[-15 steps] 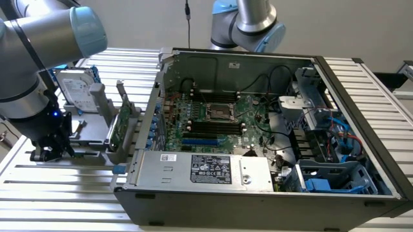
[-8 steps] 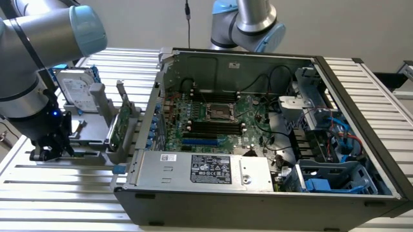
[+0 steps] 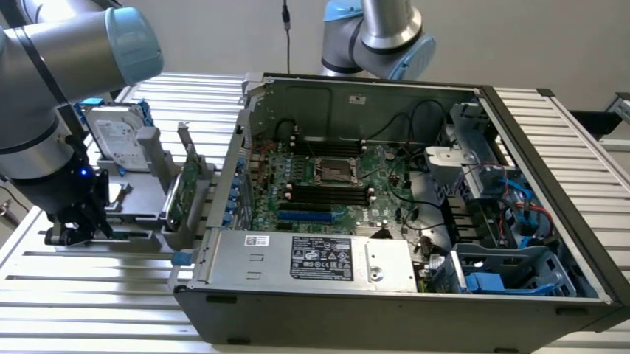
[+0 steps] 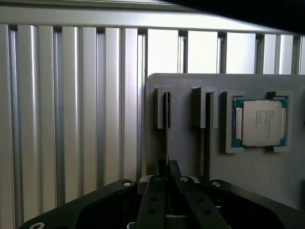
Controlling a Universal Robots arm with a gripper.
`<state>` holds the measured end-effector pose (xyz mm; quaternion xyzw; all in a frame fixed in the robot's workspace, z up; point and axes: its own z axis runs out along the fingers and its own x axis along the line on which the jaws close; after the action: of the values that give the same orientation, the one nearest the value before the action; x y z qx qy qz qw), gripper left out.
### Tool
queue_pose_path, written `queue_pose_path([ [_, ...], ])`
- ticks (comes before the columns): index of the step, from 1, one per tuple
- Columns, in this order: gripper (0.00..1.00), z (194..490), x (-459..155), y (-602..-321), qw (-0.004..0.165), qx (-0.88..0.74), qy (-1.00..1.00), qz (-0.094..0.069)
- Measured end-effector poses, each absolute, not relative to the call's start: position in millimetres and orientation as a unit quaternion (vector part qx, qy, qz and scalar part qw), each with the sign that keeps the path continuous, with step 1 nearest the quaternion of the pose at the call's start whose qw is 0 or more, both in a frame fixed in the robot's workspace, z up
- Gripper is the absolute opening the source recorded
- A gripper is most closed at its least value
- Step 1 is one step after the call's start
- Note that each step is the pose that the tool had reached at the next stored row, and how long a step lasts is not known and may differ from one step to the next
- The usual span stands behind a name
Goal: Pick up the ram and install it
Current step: 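Pick up the ram and move it above insertion slot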
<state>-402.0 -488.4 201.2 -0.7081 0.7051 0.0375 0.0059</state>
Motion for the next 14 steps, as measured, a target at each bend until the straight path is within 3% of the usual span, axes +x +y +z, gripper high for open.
queue_pose_path([
  [14, 0.13, 209.4, -402.0, -488.4, 0.006, -0.708, 0.705, 0.038],
])
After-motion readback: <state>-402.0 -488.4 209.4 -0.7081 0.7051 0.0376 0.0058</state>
